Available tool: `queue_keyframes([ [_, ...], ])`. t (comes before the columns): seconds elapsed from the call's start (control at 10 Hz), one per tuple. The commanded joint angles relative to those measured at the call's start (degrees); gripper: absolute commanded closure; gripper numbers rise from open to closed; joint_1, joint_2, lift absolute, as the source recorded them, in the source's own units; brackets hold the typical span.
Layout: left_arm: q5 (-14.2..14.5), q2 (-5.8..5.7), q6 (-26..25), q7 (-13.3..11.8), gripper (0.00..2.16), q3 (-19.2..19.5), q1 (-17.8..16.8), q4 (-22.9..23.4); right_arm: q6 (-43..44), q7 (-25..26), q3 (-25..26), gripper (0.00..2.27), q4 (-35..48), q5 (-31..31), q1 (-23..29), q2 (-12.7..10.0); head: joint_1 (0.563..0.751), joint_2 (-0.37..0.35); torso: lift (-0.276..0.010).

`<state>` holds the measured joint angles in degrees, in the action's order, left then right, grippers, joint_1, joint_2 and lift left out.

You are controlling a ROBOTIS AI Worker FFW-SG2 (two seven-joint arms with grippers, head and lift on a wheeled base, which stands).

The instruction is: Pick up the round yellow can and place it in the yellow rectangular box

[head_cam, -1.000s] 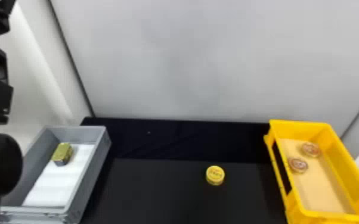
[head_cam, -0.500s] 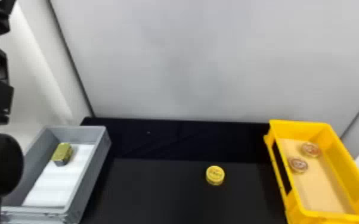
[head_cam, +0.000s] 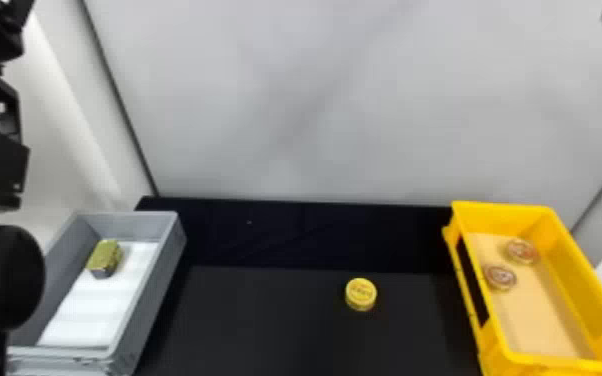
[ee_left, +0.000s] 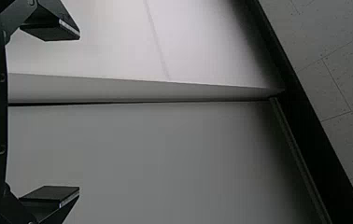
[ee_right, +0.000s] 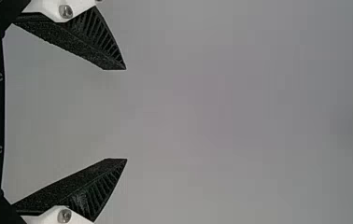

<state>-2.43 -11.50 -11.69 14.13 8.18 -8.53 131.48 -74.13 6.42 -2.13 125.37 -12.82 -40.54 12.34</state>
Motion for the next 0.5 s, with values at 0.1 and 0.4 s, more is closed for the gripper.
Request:
queue_keyframes([
  [0.1,0.05,0.78,0.08,0.03,0.11,-0.97,0.00,-0.44,-10.64,-17.15,-0.86,0.09,-9.36,-0.37,1.87,2.51,0.663,0.054,0.001],
  [0.4,0.05,1.39,0.61,-0.15,0.11,-1.23,0.35,-1.23,-0.79,-17.68,-0.86,0.12,-15.86,1.22,14.18,0.67,0.663,0.054,0.001],
])
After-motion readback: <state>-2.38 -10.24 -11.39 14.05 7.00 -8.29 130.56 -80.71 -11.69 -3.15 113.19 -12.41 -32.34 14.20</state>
